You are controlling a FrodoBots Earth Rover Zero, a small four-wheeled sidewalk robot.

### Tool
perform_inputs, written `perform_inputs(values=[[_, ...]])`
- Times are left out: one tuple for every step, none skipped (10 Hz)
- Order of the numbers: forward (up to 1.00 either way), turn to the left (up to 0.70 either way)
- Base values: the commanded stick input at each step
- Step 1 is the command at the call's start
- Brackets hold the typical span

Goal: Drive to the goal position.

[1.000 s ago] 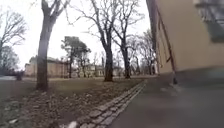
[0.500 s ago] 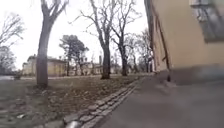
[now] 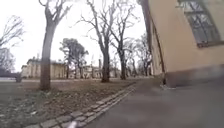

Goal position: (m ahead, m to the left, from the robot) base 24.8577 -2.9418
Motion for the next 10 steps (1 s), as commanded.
perform_inputs(values=[[0.00, 0.00], [0.00, 0.00], [0.00, 0.00], [0.00, 0.00], [0.00, 0.00], [0.00, 0.00], [0.00, 0.00], [0.00, -0.05], [0.00, -0.96], [0.74, -0.55]])
